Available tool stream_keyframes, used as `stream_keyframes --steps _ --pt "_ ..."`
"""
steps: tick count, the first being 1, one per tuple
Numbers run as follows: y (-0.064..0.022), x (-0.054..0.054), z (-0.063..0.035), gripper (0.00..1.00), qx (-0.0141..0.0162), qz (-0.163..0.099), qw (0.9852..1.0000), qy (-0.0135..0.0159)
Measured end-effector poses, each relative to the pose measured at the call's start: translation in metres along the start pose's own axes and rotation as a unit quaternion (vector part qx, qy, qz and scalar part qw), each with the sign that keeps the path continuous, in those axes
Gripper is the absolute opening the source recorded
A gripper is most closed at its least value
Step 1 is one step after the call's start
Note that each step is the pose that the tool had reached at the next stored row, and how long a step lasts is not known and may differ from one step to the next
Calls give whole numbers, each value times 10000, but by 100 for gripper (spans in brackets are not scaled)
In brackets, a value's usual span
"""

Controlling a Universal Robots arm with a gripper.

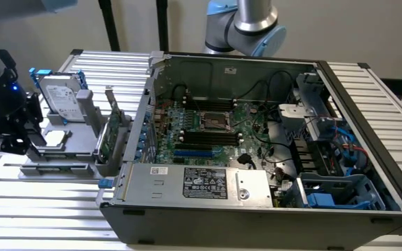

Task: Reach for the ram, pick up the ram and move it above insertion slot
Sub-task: 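Pick up the ram and move it above insertion slot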

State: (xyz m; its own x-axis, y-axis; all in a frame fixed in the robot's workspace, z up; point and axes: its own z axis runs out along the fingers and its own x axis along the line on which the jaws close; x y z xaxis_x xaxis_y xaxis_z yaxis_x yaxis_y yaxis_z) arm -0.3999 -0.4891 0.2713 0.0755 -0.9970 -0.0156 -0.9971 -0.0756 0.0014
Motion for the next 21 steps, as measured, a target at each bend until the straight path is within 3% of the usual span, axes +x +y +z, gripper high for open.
stream_keyframes --steps 21 --pt "-1 0 382 37 2 0 10000 -1"
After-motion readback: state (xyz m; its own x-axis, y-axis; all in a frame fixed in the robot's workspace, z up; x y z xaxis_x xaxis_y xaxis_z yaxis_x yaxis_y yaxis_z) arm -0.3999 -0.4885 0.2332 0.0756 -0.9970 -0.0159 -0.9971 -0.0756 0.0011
